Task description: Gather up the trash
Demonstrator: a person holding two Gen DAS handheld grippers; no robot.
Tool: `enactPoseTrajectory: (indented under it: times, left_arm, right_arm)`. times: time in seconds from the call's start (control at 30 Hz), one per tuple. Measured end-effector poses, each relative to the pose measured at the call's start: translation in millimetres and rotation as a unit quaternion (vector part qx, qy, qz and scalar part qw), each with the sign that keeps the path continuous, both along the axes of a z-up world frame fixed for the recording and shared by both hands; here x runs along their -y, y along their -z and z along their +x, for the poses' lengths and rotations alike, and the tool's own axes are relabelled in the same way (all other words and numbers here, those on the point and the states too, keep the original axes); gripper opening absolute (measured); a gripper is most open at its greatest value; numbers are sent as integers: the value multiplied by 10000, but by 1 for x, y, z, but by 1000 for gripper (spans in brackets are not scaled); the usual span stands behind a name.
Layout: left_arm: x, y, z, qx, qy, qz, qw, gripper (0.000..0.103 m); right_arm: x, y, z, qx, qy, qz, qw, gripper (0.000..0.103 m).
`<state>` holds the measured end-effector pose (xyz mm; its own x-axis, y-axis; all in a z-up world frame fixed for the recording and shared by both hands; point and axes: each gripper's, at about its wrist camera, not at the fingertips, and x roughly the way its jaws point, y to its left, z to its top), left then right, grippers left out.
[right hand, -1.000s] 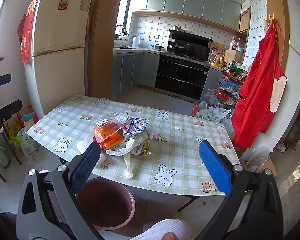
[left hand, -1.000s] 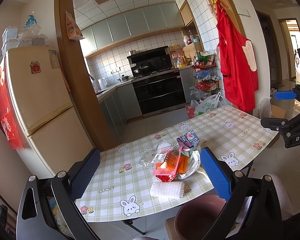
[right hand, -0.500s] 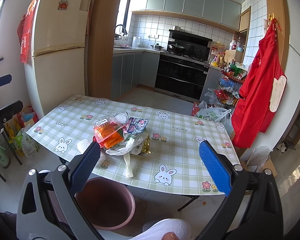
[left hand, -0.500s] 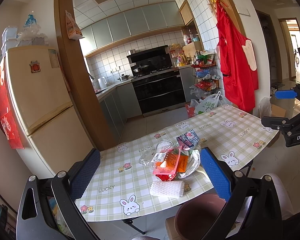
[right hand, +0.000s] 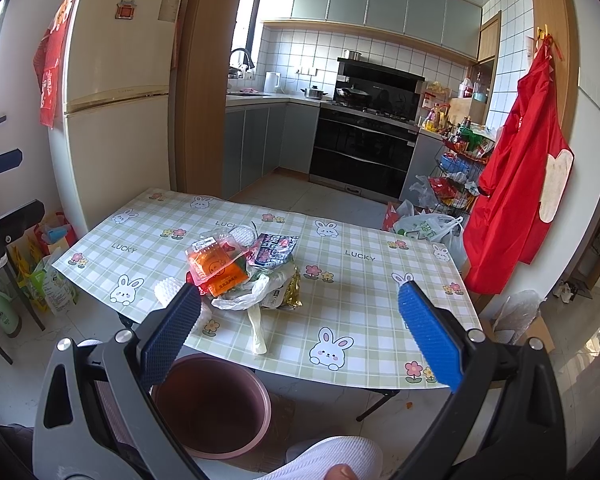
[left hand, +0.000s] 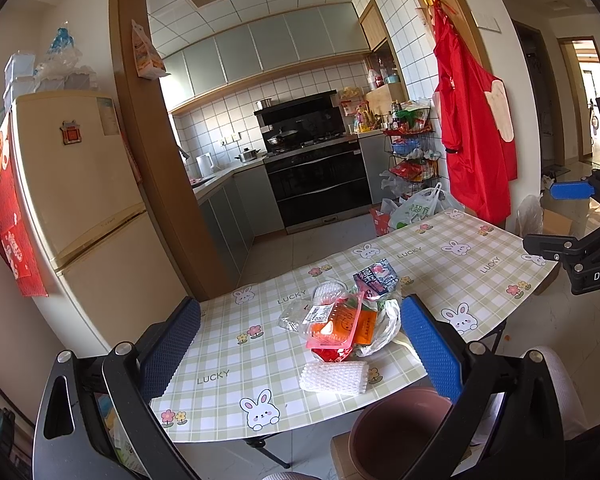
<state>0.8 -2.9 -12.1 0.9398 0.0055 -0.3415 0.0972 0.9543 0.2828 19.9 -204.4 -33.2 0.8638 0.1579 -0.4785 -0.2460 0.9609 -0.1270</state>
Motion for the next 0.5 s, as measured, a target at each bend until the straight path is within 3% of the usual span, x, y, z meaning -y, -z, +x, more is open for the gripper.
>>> enactPoseTrajectory:
  times: [0.37, 0.5]
  left_arm:
    - [-7, 2, 0, -78, 20, -200, 9998, 98]
    - [-15, 10, 1, 77, 27, -504, 9987, 98]
  right_arm:
    - [-1, 10, 2, -79, -73, 34, 9999, 97]
    - [-2, 19, 8, -71, -132, 121, 9998, 97]
